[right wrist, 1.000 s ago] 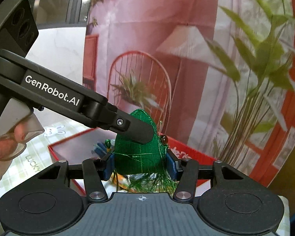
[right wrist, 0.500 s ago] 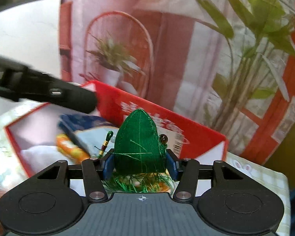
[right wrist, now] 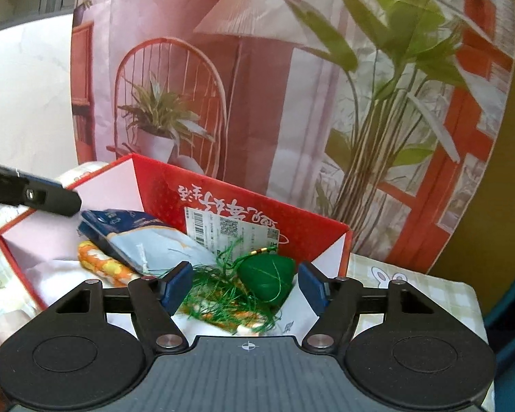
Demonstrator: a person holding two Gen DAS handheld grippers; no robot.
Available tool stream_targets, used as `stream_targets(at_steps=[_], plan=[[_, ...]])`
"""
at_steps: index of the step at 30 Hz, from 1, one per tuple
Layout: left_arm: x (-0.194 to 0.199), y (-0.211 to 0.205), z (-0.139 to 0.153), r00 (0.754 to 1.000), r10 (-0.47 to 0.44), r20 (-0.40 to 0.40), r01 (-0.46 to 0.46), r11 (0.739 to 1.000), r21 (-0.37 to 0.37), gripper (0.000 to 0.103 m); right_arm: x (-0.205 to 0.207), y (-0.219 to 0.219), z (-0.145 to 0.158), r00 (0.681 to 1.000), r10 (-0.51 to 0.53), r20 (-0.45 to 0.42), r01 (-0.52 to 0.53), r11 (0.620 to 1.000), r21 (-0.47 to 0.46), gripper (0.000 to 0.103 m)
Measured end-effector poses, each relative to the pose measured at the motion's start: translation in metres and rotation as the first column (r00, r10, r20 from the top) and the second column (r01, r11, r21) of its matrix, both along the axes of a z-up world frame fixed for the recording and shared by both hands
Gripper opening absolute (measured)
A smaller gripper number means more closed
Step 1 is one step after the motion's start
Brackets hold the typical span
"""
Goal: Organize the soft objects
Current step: 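Move both open grippers back to the wrapped bread pastry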
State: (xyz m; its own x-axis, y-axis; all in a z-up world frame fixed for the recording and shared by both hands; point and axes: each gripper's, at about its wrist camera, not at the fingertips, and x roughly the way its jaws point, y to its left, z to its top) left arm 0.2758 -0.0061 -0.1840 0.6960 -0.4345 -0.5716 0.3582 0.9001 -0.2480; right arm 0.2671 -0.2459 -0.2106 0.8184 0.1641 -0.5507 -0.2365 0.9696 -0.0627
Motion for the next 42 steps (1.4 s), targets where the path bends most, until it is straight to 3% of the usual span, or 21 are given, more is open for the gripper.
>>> stream_targets(at_steps=[9, 15, 19, 25, 32, 42], plan=[[-0.041, 0.014, -0.003, 1.0, 0.008, -0.008, -0.008, 0.999, 0.044, 0.05, -0.052, 0.006, 0.008, 0.997, 0.011, 0.073, -0.017, 0.996, 0.09, 0.061], [-0.072, 0.021, -0.015, 0.999, -0.005, -0.036, 0.005, 1.0, 0.013, 0.05, -0.093, 0.008, 0.005, 0.993, -0.006, 0.117, -0.011, 0.989, 0.15, 0.061], [-0.092, 0.022, -0.027, 0.998, -0.003, -0.056, 0.003, 1.0, 0.011, 0.05, -0.12, 0.013, -0.006, 0.99, -0.004, 0.139, -0.016, 0.99, 0.142, 0.061], [-0.109, 0.023, -0.047, 0.995, 0.002, -0.099, -0.002, 1.0, 0.003, 0.049, -0.15, 0.012, -0.038, 0.997, -0.028, 0.07, 0.014, 0.981, 0.192, 0.061], [-0.12, -0.004, -0.077, 0.982, -0.069, -0.176, 0.069, 0.998, -0.003, 0.049, -0.172, 0.019, -0.083, 0.999, -0.013, -0.042, 0.018, 0.992, 0.125, 0.059], [-0.126, 0.003, -0.095, 0.977, -0.057, -0.207, 0.051, 0.998, -0.034, 0.047, -0.175, 0.016, -0.096, 0.997, -0.028, -0.066, 0.037, 0.99, 0.136, 0.059]])
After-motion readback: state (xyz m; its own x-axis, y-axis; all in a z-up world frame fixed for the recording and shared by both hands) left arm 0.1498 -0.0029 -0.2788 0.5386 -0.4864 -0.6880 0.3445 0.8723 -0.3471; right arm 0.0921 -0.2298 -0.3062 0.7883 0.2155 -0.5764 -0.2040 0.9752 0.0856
